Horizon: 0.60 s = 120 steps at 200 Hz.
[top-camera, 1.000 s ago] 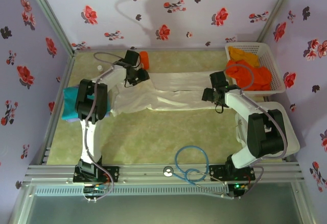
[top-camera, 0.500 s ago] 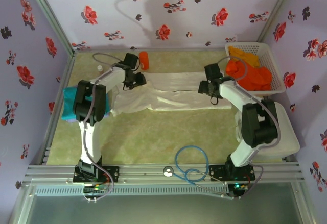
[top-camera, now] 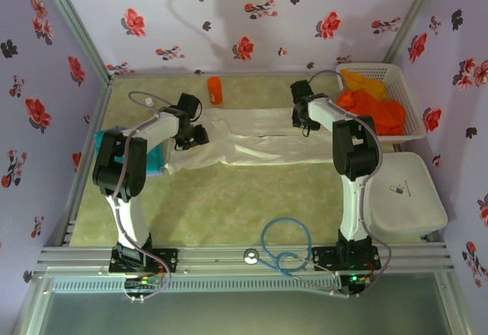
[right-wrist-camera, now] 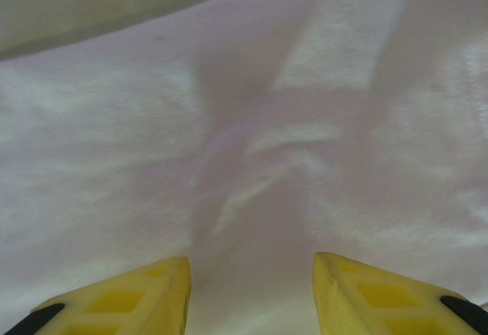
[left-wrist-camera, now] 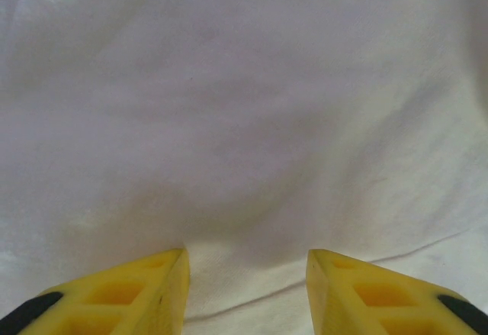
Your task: Fold and stack the t-shirts
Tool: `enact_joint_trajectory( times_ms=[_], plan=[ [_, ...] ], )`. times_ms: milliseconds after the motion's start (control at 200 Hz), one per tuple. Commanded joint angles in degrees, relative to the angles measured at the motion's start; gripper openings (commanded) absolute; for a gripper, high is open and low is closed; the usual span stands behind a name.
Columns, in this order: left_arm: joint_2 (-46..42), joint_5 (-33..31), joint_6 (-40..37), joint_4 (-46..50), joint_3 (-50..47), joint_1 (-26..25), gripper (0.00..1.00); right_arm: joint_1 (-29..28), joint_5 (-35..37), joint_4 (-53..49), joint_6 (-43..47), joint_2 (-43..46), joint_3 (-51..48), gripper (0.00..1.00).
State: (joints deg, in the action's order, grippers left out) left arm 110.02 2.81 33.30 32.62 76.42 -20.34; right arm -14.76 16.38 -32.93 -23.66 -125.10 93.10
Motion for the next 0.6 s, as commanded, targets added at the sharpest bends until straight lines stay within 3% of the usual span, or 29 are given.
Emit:
enact_joint_trajectory(
  times_ms=[0, 315, 595],
  plan=[
    [3.19, -1.8, -2.18, 3.97, 3.14, 0.21, 0.44, 1.07, 2.43, -7.17, 1.01, -2.82, 3.25, 0.43],
    [10.31, -1.67, -6.13, 10.17, 11.6, -0.57, 0.43, -1.03, 3.11, -15.69, 2.23, -2.87, 1.29, 0.28],
    [14.64, -0.79, -8.45, 12.38, 18.31, -4.92, 0.43, -8.21, -5.86, -19.3, 2.35, 7.76, -10.83, 0.22]
  ],
)
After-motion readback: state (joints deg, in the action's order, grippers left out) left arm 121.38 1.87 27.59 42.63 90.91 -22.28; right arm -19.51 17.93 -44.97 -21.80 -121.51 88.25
